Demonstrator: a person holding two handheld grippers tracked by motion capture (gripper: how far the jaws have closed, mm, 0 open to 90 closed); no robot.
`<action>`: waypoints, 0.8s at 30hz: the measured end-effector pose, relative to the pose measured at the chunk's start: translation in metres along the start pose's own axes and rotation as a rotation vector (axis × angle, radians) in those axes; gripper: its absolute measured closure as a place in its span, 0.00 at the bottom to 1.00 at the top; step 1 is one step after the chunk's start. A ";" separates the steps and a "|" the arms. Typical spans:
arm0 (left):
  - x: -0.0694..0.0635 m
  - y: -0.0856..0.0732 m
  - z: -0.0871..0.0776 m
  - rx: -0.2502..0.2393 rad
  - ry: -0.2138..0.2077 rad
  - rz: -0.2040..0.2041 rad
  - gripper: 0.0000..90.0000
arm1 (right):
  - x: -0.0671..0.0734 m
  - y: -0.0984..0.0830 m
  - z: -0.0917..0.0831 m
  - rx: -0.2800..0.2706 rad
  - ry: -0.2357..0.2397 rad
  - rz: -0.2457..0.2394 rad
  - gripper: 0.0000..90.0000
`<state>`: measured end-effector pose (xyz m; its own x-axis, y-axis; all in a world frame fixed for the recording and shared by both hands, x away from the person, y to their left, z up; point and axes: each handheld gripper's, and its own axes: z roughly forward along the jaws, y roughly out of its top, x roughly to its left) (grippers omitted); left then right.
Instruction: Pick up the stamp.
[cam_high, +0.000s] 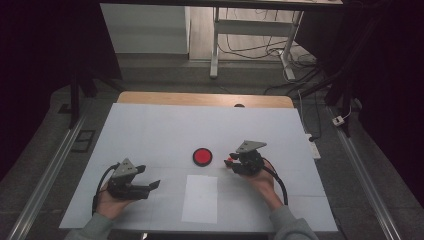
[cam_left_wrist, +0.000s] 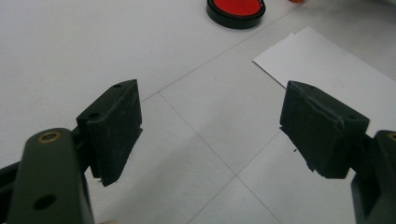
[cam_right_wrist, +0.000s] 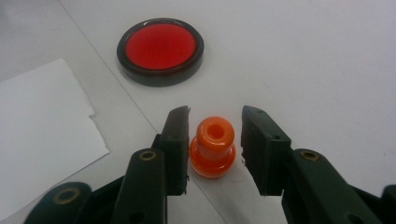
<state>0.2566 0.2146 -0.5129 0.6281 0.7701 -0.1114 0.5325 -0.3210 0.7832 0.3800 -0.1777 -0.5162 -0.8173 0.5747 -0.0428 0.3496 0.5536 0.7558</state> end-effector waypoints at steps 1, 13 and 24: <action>0.000 0.000 0.000 0.001 0.000 0.000 0.24 | 0.000 0.000 0.001 0.001 -0.001 -0.002 0.70; 0.001 -0.001 -0.001 -0.002 0.006 -0.001 0.24 | 0.001 -0.002 0.001 0.001 0.004 -0.003 0.80; 0.002 -0.002 -0.001 0.000 0.010 -0.002 0.25 | -0.001 -0.001 -0.003 -0.029 0.004 0.014 0.80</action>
<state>0.2567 0.2168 -0.5140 0.6212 0.7762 -0.1073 0.5339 -0.3191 0.7830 0.3791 -0.1810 -0.5151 -0.8142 0.5799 -0.0301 0.3474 0.5281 0.7749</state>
